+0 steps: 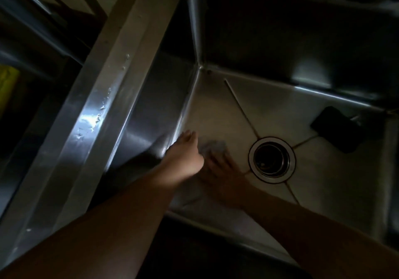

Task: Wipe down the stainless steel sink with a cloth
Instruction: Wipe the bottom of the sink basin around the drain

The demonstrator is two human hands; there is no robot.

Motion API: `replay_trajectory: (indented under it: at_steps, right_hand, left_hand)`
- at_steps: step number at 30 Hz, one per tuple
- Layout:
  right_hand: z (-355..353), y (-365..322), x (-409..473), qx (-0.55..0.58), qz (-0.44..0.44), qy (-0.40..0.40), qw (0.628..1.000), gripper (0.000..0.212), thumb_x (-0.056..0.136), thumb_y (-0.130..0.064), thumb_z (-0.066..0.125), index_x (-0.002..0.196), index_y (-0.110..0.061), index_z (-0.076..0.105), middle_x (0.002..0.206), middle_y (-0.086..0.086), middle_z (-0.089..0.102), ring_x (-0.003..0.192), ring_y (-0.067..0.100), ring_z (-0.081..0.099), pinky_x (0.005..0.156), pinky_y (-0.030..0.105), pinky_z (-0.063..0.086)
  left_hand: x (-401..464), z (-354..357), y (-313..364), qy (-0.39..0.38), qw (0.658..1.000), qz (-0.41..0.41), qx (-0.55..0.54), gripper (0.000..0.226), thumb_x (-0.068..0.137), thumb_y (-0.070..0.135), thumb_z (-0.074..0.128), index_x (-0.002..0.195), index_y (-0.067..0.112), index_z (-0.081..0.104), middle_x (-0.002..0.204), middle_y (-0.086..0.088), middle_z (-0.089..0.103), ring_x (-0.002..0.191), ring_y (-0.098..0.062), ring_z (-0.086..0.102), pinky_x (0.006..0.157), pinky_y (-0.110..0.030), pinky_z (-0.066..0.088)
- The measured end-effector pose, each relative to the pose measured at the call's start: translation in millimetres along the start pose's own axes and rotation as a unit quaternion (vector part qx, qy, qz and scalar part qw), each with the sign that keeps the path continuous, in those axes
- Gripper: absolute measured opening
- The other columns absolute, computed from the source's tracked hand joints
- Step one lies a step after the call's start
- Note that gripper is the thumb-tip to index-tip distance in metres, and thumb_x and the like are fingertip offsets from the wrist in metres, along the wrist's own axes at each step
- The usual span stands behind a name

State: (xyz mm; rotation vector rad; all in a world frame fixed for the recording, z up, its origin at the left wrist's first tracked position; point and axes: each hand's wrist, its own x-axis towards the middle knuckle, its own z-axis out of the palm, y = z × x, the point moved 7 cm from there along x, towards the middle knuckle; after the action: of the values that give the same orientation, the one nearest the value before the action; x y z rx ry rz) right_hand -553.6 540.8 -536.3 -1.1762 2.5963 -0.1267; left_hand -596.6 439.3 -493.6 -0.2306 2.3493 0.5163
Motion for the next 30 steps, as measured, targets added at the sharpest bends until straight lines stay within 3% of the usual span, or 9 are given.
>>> replay_trajectory:
  at_steps: [4, 8, 12, 14, 17, 21, 24, 26, 30]
  right_hand:
    - [18.1, 5.4, -66.7, -0.016, -0.046, -0.018, 0.999, 0.049, 0.1, -0.038, 0.019, 0.119, -0.03, 0.064, 0.129, 0.006, 0.06, 0.118, 0.03, 0.056, 0.104, 0.045, 0.025]
    - [13.1, 22.9, -59.5, -0.035, 0.05, -0.032, 0.998, 0.057, 0.101, -0.037, 0.011, 0.118, -0.026, 0.064, 0.127, 0.012, 0.061, 0.114, 0.036, 0.059, 0.101, 0.045, 0.032]
    - [18.8, -23.0, -35.7, -0.019, -0.032, -0.018, 0.999, 0.041, 0.094, -0.039, 0.032, 0.112, -0.03, 0.068, 0.125, 0.005, 0.062, 0.115, 0.031, 0.059, 0.099, 0.047, 0.043]
    - [23.4, -42.7, -37.8, -0.011, -0.132, -0.025, 0.991, 0.038, 0.089, -0.041, 0.038, 0.114, -0.033, 0.066, 0.127, 0.0, 0.061, 0.119, 0.025, 0.056, 0.103, 0.045, 0.038]
    - [22.0, -35.0, -67.0, 0.01, -0.236, -0.027, 0.971, 0.045, 0.099, -0.039, 0.023, 0.119, -0.033, 0.062, 0.129, -0.004, 0.059, 0.123, 0.022, 0.053, 0.107, 0.043, 0.034]
    - [18.4, 16.7, -91.9, -0.05, -0.173, -0.035, 0.983, 0.042, 0.094, -0.035, 0.031, 0.12, -0.028, 0.063, 0.129, 0.001, 0.059, 0.12, 0.025, 0.055, 0.109, 0.039, 0.017]
    - [13.7, 22.6, -76.7, -0.067, -0.073, -0.034, 0.994, 0.044, 0.089, -0.037, 0.033, 0.119, -0.028, 0.063, 0.128, 0.003, 0.06, 0.118, 0.027, 0.057, 0.108, 0.041, 0.029]
    - [16.1, 2.6, -74.2, -0.055, -0.109, -0.023, 0.992, 0.043, 0.093, -0.037, 0.03, 0.118, -0.03, 0.064, 0.127, 0.002, 0.061, 0.119, 0.026, 0.056, 0.103, 0.041, 0.038]
    - [21.2, -4.2, -110.7, -0.002, -0.202, -0.031, 0.979, 0.046, 0.1, -0.036, 0.023, 0.117, -0.028, 0.065, 0.127, 0.0, 0.061, 0.12, 0.024, 0.055, 0.106, 0.04, 0.033]
  left_hand:
    - [-8.8, 7.9, -1.8, -0.046, 0.999, -0.003, 0.009, 0.057, 0.088, 0.004, 0.035, 0.142, 0.002, 0.018, 0.155, -0.011, 0.009, 0.143, -0.018, 0.004, 0.115, -0.029, 0.001]
    - [-6.5, 6.5, -6.0, -0.037, 0.999, -0.013, -0.011, 0.044, 0.085, 0.0, 0.036, 0.13, 0.0, 0.036, 0.146, -0.015, 0.028, 0.139, -0.022, 0.019, 0.114, -0.029, 0.009]
    - [1.3, 12.9, -10.2, -0.035, 0.999, -0.02, -0.004, 0.041, 0.088, 0.004, 0.036, 0.129, 0.001, 0.039, 0.144, -0.014, 0.033, 0.134, -0.024, 0.028, 0.108, -0.029, 0.021]
    - [3.3, 16.6, -9.0, -0.047, 0.999, -0.012, 0.02, 0.04, 0.091, 0.009, 0.036, 0.131, 0.002, 0.037, 0.147, -0.013, 0.029, 0.135, -0.025, 0.027, 0.108, -0.03, 0.022]
    - [0.7, 28.5, -7.9, -0.091, 0.99, 0.019, 0.11, 0.055, 0.092, 0.014, 0.035, 0.143, 0.004, 0.016, 0.156, -0.01, 0.006, 0.142, -0.023, 0.01, 0.115, -0.037, 0.013]
    - [-6.5, 45.2, -7.4, -0.117, 0.966, 0.062, 0.222, 0.057, 0.095, 0.014, 0.027, 0.145, 0.007, 0.002, 0.156, -0.007, -0.009, 0.143, -0.023, 0.0, 0.113, -0.038, 0.003]
    - [-9.1, 52.5, -8.2, -0.129, 0.963, 0.056, 0.229, 0.057, 0.095, 0.017, 0.025, 0.145, 0.008, -0.001, 0.155, -0.007, -0.011, 0.143, -0.023, -0.001, 0.113, -0.036, 0.006]
    - [-9.9, 58.0, -8.9, -0.138, 0.963, 0.048, 0.229, 0.06, 0.094, 0.02, 0.028, 0.145, 0.008, -0.003, 0.155, -0.007, -0.013, 0.143, -0.022, -0.001, 0.113, -0.035, 0.008]
    - [-8.1, 59.3, -10.2, -0.142, 0.963, 0.042, 0.227, 0.065, 0.093, 0.02, 0.032, 0.145, 0.009, -0.005, 0.155, -0.006, -0.016, 0.143, -0.021, -0.003, 0.113, -0.034, 0.007]
